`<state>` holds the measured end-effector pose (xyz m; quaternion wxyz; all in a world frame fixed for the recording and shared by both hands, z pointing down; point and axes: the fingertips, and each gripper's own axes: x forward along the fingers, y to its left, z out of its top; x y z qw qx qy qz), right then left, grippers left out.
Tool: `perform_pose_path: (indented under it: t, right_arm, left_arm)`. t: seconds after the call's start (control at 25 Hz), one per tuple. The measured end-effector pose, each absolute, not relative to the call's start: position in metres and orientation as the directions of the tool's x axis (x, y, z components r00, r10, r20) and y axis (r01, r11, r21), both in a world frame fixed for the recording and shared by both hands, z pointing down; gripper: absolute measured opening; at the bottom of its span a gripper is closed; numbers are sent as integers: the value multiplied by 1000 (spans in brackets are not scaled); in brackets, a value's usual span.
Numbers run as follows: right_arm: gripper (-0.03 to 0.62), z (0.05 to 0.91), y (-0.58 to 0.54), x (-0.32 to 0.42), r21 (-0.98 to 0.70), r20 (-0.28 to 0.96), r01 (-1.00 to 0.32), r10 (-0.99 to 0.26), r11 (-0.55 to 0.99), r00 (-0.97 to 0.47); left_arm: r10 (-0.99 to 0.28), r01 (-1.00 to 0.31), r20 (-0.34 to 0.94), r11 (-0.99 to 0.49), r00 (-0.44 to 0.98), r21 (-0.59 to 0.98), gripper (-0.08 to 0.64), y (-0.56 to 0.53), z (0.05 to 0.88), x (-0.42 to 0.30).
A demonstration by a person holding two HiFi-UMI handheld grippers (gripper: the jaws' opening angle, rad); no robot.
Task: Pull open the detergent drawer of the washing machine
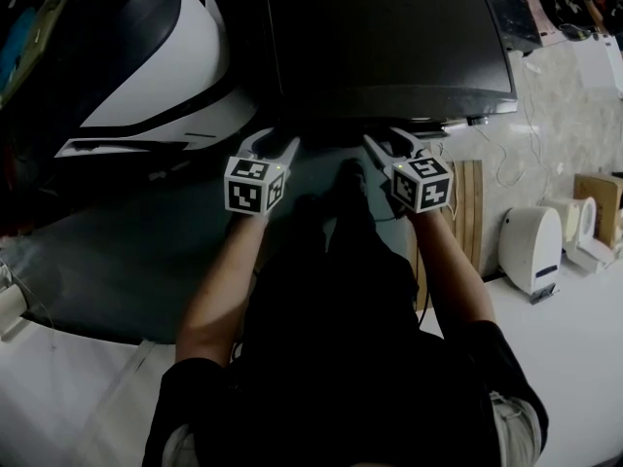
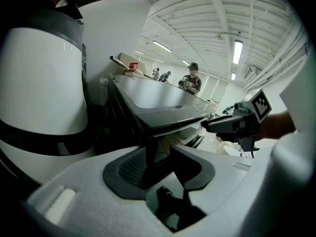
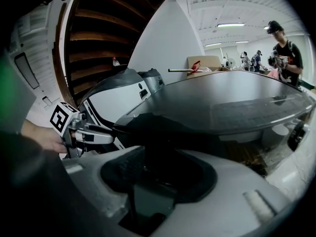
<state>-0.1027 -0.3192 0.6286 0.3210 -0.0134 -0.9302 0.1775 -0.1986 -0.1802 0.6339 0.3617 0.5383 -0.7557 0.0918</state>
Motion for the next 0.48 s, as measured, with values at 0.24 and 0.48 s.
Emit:
perform_pose_path:
  t: [0.24,0.48]
  right_arm:
    - [173,631,-319,-103,-340,603,-55,172,939,-779]
    - [173,636,-321,-107,-306,623,-68,146,949,-768]
  left_arm:
    - [-747,-884,649,392,-145,253,160,-179,636,-199]
    - [-749,-888,647,383,-139,253,171,-184,635,-200]
